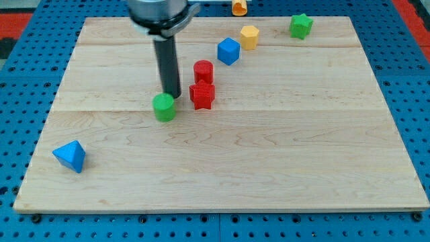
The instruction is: Push the red star up a bit
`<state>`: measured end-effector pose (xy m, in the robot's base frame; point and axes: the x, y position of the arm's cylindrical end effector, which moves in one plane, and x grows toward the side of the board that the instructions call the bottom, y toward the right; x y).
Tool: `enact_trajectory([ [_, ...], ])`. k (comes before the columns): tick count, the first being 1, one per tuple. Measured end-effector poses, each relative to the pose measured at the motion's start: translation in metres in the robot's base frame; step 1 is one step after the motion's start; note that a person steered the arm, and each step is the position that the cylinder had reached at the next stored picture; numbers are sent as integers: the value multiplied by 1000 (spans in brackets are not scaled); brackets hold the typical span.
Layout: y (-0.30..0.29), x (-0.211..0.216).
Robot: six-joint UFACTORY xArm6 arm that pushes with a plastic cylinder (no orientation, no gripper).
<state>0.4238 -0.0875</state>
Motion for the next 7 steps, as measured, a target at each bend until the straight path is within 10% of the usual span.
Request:
enact_trajectory([
  [4, 60, 69],
  [6, -21, 68],
  [7, 79, 49],
])
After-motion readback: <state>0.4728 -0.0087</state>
